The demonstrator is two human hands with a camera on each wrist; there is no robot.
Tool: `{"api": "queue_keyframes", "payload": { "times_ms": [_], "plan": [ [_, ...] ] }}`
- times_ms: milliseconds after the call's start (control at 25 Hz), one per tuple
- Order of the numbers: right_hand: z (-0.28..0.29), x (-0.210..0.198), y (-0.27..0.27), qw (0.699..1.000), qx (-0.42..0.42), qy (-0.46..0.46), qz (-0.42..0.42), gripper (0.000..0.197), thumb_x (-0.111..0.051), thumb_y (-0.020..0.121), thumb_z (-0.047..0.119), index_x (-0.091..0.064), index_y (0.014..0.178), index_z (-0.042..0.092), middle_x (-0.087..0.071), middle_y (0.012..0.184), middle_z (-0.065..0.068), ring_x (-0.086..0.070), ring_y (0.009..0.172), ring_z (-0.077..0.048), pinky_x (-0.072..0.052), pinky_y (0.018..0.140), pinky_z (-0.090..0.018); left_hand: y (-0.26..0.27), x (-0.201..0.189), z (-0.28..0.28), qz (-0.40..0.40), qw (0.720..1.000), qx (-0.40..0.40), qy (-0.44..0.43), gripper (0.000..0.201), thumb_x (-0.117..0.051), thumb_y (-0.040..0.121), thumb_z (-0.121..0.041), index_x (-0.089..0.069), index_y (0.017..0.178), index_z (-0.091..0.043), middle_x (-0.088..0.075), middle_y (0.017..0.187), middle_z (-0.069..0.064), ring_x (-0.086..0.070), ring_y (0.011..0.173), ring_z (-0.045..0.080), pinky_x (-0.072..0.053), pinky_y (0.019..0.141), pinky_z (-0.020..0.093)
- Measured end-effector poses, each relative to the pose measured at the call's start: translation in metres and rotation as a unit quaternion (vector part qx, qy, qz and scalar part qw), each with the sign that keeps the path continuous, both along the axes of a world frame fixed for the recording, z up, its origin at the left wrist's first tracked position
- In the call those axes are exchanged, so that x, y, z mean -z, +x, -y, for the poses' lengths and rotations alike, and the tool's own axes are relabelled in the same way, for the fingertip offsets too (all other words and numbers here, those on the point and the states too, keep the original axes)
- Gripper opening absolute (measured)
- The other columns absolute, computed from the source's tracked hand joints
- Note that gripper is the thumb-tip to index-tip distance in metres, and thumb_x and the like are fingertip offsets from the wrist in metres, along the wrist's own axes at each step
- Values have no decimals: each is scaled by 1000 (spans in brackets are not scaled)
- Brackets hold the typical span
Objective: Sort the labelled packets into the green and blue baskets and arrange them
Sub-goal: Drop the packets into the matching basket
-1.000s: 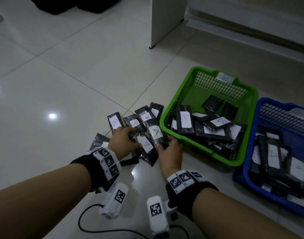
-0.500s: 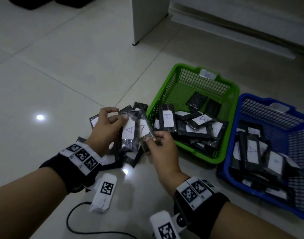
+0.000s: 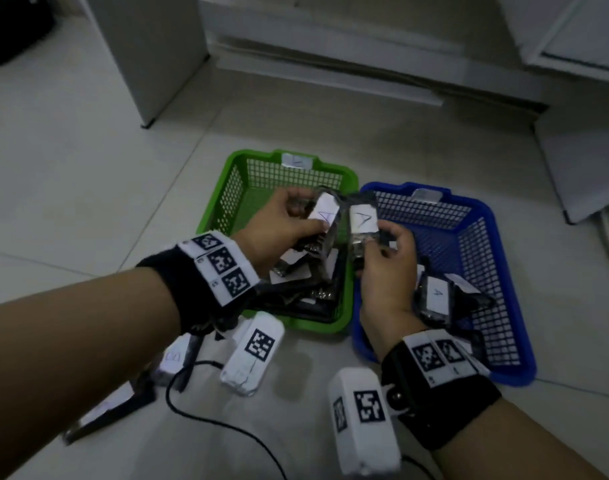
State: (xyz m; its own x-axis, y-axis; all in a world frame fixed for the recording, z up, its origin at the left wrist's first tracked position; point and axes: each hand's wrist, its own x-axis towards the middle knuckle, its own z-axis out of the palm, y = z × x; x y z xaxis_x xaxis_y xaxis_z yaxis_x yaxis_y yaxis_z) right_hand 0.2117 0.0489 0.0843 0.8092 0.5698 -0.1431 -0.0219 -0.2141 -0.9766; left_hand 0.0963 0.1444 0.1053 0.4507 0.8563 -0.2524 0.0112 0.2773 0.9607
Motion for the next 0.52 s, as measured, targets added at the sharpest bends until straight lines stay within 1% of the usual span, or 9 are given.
{"api": "queue_keyframes", "payload": {
  "times_ms": [80, 160, 240, 280, 320, 360, 400, 480, 520],
  "plan": [
    [5, 4, 38, 998, 52, -23, 25, 21, -59, 87, 24, -50, 106, 30, -61, 87, 7, -62, 81, -24, -55, 73, -45, 35, 5, -6, -86, 995, 30, 51, 35, -76, 74, -5, -55, 101, -15, -66, 105, 14, -65, 93, 27, -56, 79, 37],
    [13, 9, 74, 994, 86, -50, 34, 25, -58, 89, 17, -48, 113, 16, -58, 92, 3, -58, 83, -22, -49, 70, -36, 70, 16, -10, -142, 985, 51, 83, 20, -73, 79, -10, -59, 92, -17, -68, 99, 11, -66, 93, 27, -56, 82, 38],
    [20, 19, 98, 991, 98, -82, 38, 25, -57, 89, 14, -48, 112, 12, -57, 95, -3, -60, 85, -26, -51, 73, -37, 98, 27, -9, -163, 978, 57, 115, 11, -68, 83, -12, -62, 89, -19, -69, 99, 8, -66, 96, 25, -54, 89, 40],
    [22, 28, 107, 990, 93, -102, 41, 23, -57, 89, 14, -50, 111, 12, -58, 95, -4, -62, 86, -28, -53, 76, -41, 108, 33, -10, -176, 971, 76, 145, 10, -65, 85, -12, -65, 94, -17, -68, 104, 9, -65, 99, 24, -52, 92, 39],
    [25, 34, 114, 988, 78, -121, 47, 21, -57, 89, 14, -52, 109, 14, -60, 96, -4, -63, 88, -29, -55, 80, -44, 116, 39, -11, -213, 950, 113, 199, 18, -62, 87, -13, -65, 105, -13, -65, 112, 10, -62, 103, 24, -49, 97, 35],
    [26, 40, 119, 987, 59, -139, 52, 19, -56, 88, 13, -56, 107, 14, -63, 98, -5, -64, 90, -29, -55, 82, -45, 122, 46, -12, -262, 913, 163, 266, 27, -60, 89, -15, -63, 115, -12, -60, 119, 10, -58, 108, 25, -45, 100, 32],
    [29, 42, 122, 986, 38, -151, 58, 19, -54, 88, 10, -61, 105, 13, -66, 100, -6, -65, 92, -29, -55, 85, -45, 123, 52, -13, -309, 865, 214, 333, 33, -58, 89, -17, -60, 122, -12, -55, 125, 10, -54, 114, 26, -41, 102, 32],
    [33, 45, 123, 980, -2, -177, 89, 29, -49, 88, 7, -67, 111, 12, -68, 107, -10, -64, 97, -28, -53, 91, -42, 124, 62, -19, -372, 771, 290, 428, 39, -55, 91, -26, -56, 129, -16, -51, 133, 7, -46, 123, 29, -33, 107, 36],
    [35, 45, 121, 971, -17, -199, 128, 33, -48, 89, 7, -68, 115, 13, -66, 113, -12, -61, 103, -29, -48, 97, -41, 121, 65, -22, -389, 736, 314, 456, 41, -52, 93, -31, -52, 133, -19, -49, 138, 4, -42, 127, 28, -28, 109, 37]
  ]
}}
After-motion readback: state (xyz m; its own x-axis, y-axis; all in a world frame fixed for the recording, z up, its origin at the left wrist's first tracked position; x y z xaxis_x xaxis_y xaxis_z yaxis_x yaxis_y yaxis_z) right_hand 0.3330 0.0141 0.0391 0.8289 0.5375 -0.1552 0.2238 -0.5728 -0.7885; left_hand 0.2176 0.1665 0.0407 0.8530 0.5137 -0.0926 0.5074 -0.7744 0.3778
